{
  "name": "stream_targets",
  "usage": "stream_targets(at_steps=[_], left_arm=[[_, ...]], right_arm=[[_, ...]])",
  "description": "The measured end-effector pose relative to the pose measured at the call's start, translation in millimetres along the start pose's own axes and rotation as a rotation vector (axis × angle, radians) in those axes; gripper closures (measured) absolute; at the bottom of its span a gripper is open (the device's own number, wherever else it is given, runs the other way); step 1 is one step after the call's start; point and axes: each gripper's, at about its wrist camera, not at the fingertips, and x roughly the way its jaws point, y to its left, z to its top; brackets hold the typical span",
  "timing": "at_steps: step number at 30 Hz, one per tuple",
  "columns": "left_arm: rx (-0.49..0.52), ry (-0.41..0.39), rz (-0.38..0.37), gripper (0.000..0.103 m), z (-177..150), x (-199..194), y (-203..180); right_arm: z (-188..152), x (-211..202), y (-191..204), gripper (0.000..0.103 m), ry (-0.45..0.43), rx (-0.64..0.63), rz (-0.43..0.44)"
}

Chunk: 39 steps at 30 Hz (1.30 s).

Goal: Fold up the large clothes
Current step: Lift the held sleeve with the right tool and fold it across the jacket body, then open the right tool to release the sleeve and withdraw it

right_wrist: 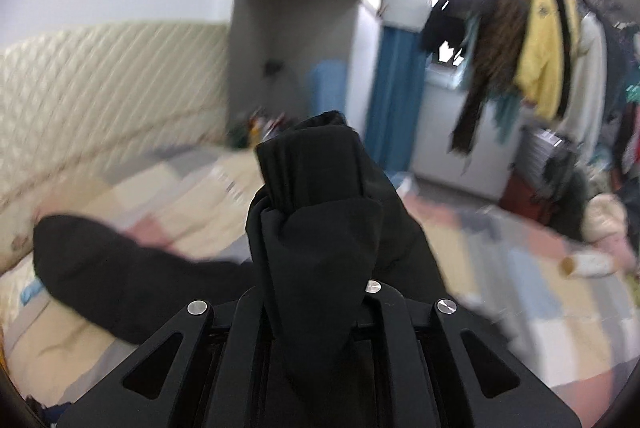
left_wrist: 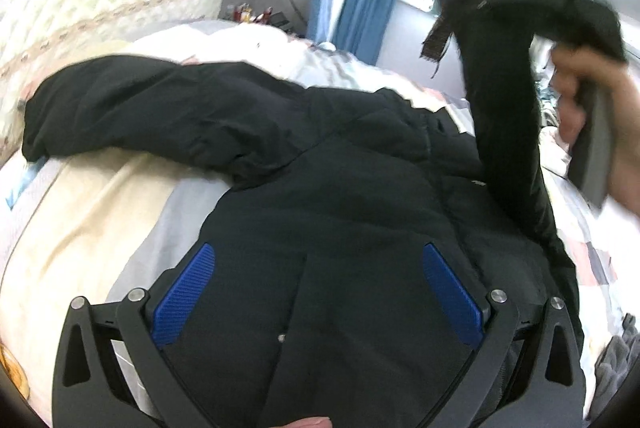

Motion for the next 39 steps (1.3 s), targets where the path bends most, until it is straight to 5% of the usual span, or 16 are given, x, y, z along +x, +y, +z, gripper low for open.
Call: stream_targets(at_steps=[11,16,19,24,31,39], left_arm=[[-0.079,0.103,0.014,0.000,-10.2,36.9,25.5],[-0.072,0.131,0.009,0.000,-14.2,51.1,25.4],[-0.080,0.126,-0.006,0.000,-13.9,50.6,25.3],[-0.055,0.118,-0.007,0.000,-14.6,46.8,19.3],[0.008,0.070,-0.027,0.000,-14.0,31.9,-0.2],[0.075,0.023,-0.047,0.000,-16.5,19.3,-25.9]], right_arm=[[-127.6,111.5,86.6,0.094,0.260,-0.071,0.092],[-139.0,118.9,80.3,0.094,0.286,-0.037,0.116],[-129.6,110.4,77.9,0.085,0.294,-0.045,0.144],[-120.1,78.4,72.0,0.044,0.287,-0.079,0.196],[-113.3,8.5,28.9,0.036,0.176,-0.043,0.207],[-142.2,-55.0,-75.8,0.033,0.089,0.117,0.041]])
